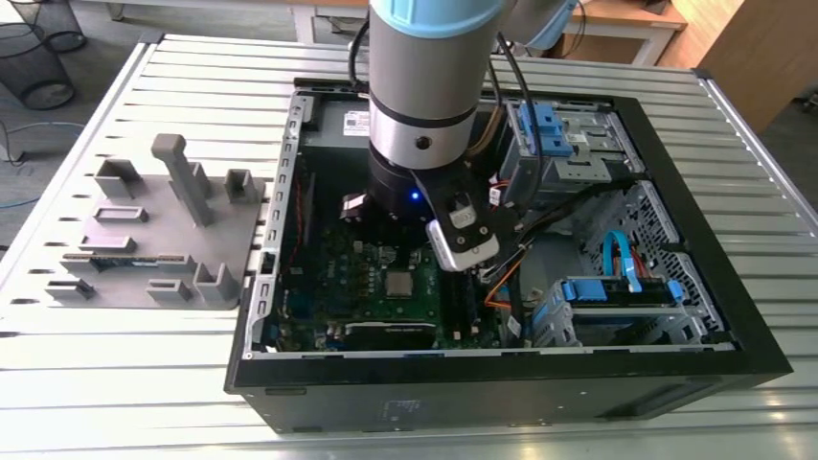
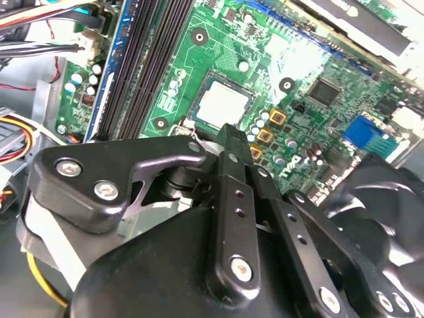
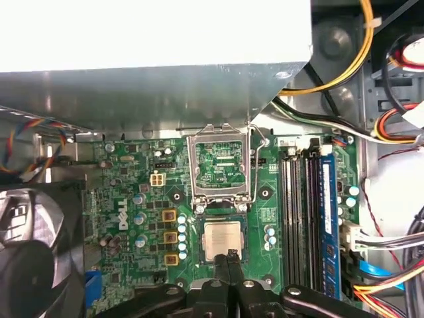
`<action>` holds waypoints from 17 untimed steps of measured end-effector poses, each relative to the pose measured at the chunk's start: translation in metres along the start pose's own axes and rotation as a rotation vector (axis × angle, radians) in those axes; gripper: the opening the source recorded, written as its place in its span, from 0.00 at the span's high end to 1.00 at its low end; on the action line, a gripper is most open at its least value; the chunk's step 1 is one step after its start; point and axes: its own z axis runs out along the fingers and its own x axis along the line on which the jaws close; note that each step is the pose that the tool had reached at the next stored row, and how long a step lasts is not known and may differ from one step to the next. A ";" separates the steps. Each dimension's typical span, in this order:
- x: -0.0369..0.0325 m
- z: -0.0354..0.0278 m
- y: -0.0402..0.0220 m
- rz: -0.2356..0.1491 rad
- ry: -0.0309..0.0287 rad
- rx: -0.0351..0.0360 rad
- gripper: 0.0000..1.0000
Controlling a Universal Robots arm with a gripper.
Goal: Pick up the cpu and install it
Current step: 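Place the cpu into insertion slot, then close the cpu cover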
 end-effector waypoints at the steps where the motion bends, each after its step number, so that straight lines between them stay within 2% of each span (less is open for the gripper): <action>1: 0.0000 -0.0008 0.0000 0.000 0.0000 0.0000 0.89; 11: 0.0000 -0.0018 0.0001 0.000 -0.0001 0.0004 0.89; 13: -0.0001 -0.0117 0.0002 0.000 0.0000 0.0004 0.89; 17: -0.0001 -0.0119 0.0002 0.000 0.0000 0.0004 0.89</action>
